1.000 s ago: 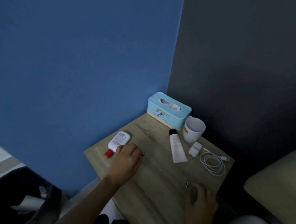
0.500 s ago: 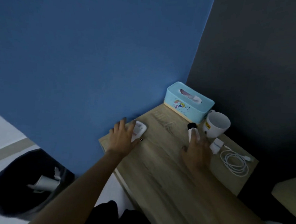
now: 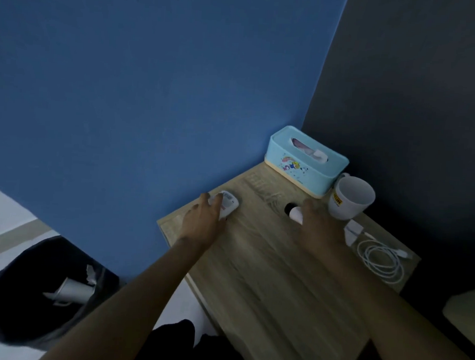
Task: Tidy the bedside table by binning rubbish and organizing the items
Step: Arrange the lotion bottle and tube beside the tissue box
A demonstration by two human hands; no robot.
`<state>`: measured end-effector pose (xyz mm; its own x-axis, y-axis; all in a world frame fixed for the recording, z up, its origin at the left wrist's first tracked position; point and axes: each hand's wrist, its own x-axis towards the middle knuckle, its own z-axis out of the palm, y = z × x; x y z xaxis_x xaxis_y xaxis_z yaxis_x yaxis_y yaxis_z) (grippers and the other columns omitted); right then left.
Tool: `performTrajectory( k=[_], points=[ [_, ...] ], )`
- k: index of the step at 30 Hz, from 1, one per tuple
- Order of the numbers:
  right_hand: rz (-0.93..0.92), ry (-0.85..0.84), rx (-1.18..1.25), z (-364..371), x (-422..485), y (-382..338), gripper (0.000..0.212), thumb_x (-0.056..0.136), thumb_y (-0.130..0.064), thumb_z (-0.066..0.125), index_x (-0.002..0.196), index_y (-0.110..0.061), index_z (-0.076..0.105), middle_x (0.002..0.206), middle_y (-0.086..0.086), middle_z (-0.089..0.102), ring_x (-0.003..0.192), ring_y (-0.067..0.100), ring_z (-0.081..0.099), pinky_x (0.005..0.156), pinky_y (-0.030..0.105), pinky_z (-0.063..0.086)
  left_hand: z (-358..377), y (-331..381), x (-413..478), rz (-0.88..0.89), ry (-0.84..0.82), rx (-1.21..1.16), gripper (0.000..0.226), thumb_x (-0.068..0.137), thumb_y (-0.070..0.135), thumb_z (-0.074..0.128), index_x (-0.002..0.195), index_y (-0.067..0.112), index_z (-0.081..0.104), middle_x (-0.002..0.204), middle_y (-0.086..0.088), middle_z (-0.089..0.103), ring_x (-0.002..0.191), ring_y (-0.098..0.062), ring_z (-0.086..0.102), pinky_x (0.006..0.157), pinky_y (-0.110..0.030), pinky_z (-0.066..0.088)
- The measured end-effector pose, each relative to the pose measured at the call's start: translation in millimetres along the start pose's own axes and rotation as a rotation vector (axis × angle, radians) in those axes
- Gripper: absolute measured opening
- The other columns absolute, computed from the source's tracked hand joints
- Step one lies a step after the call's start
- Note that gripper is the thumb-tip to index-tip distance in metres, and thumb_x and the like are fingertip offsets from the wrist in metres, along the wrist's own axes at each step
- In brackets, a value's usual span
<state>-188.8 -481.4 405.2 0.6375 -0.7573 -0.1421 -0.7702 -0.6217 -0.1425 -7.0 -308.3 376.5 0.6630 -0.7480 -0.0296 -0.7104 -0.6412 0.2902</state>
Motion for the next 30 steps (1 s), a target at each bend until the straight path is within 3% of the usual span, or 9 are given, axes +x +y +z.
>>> performTrajectory(
  k=[4,7,11,13,19,24,27,30],
  points=[
    [-0.021,-0.215,-0.185,-48,8,-4,0.026,0.09,-0.02,0.056,0.114,-0.01,0.053,0.119,0.012,0.058,0.105,0.026,0.058,0.074,0.032,0.043,-19,20,19,0.052,0.006,-0.093,0.042,0.081,0.042,0.055,0.113,0.014,0.062,0.109,-0.008,0.061,0.096,-0.03,0.064,0.077,-0.04,0.056],
    [-0.028,-0.244,-0.261,-70,16,-10,0.03,0.087,-0.015,0.057,0.116,-0.006,0.058,0.113,0.01,0.062,0.102,0.025,0.061,0.074,0.031,0.045,-33,40,33,0.084,-0.038,-0.063,0.053,0.074,0.039,0.074,0.113,0.005,0.059,0.103,-0.014,0.066,0.096,-0.032,0.064,0.079,-0.043,0.055],
    [-0.051,-0.214,-0.16,-79,29,-15,0.029,0.077,-0.014,0.07,0.105,-0.008,0.063,0.097,0.01,0.063,0.095,0.027,0.062,0.078,0.033,0.05,-40,59,47,0.115,-0.046,-0.003,0.046,0.071,0.022,0.075,0.107,0.009,0.052,0.095,-0.012,0.066,0.088,-0.031,0.064,0.069,-0.038,0.054],
    [-0.067,-0.176,-0.067,-79,33,-17,0.025,0.072,-0.019,0.077,0.093,-0.011,0.065,0.09,0.009,0.062,0.094,0.028,0.063,0.076,0.033,0.05,-41,63,50,0.105,-0.039,-0.024,0.048,0.073,0.024,0.074,0.11,0.01,0.047,0.098,-0.014,0.065,0.09,-0.034,0.064,0.067,-0.037,0.052],
    [-0.084,0.002,0.22,-60,24,-8,0.029,0.072,-0.027,0.08,0.09,-0.012,0.063,0.092,0.007,0.065,0.094,0.025,0.064,0.063,0.027,0.04,-31,56,44,0.019,0.07,-0.152,0.067,0.077,0.04,0.071,0.13,0.019,0.035,0.111,-0.013,0.063,0.098,-0.034,0.063,0.075,-0.04,0.052],
    [-0.069,0.049,0.472,-49,9,-3,0.033,0.07,-0.026,0.081,0.099,-0.014,0.068,0.087,-0.003,0.064,0.081,0.012,0.06,0.055,0.021,0.035,-8,44,31,-0.025,0.197,-0.278,0.095,0.07,0.048,0.075,0.145,0.022,0.023,0.12,-0.011,0.061,0.108,-0.03,0.057,0.085,-0.039,0.047],
    [-0.014,0.037,0.603,-39,0,0,0.042,0.07,-0.023,0.081,0.109,-0.019,0.064,0.091,-0.007,0.063,0.084,0.008,0.058,0.058,0.017,0.037,8,39,23,-0.104,0.221,-0.281,0.108,0.067,0.053,0.074,0.15,0.019,0.015,0.138,-0.008,0.048,0.125,-0.028,0.043,0.099,-0.04,0.036],
    [0.049,0.009,0.805,-12,-10,5,0.049,0.072,-0.017,0.079,0.117,-0.022,0.06,0.107,-0.006,0.067,0.1,0.01,0.062,0.08,0.028,0.05,27,35,15,-0.124,0.171,-0.339,0.108,0.066,0.061,0.071,0.149,0.015,0.018,0.145,-0.008,0.042,0.132,-0.027,0.04,0.106,-0.041,0.032]
  ],
)
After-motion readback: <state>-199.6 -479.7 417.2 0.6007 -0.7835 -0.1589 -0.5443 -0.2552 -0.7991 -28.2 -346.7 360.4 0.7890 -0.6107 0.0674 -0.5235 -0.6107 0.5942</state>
